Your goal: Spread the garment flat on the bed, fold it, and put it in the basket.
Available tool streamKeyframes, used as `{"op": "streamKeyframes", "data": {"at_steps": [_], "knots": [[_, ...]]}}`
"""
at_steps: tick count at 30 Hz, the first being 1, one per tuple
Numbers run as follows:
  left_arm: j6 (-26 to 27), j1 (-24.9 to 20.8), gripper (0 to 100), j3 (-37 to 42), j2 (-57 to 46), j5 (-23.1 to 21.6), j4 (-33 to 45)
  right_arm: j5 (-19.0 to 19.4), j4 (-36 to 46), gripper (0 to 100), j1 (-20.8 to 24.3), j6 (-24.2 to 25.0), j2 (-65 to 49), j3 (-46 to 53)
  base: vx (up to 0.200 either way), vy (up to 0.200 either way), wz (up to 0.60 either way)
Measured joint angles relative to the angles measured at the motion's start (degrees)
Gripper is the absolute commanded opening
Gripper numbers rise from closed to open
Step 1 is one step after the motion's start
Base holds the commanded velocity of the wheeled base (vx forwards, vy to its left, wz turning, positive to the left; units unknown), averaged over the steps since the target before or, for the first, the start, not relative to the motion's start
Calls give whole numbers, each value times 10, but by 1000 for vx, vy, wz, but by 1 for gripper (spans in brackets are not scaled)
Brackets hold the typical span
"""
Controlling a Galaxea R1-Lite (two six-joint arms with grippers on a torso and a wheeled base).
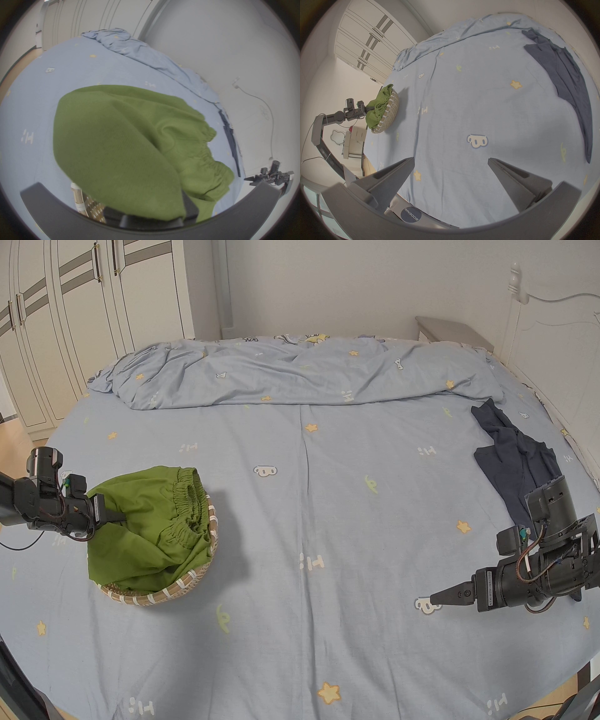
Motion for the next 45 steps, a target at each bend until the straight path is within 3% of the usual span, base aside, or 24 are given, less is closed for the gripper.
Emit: {"op": "streamKeyframes", "data": {"at_steps": [10,14,15,20,36,41,45], "knots": [[3,-14,0,-6,20,54,1,-4,0,100,1,0,-1,0,0,0,0],[13,-24,0,-2,21,97,1,-3,0,100,1,0,-1,0,0,0,0],[15,-27,100,-1,21,109,1,-3,-1,100,1,0,-1,0,0,0,0],[14,-41,100,5,12,140,1,-3,-1,100,1,0,-1,0,0,0,0],[18,-65,100,71,-172,136,1,-19,-1,100,0,-5,-15,3,0,0,0],[29,-70,100,106,-257,137,3,-54,-4,100,-12,-40,-68,14,0,0,0],[34,-70,100,136,-333,139,4,-60,-12,100,-45,-83,-132,27,0,0,0]]}}
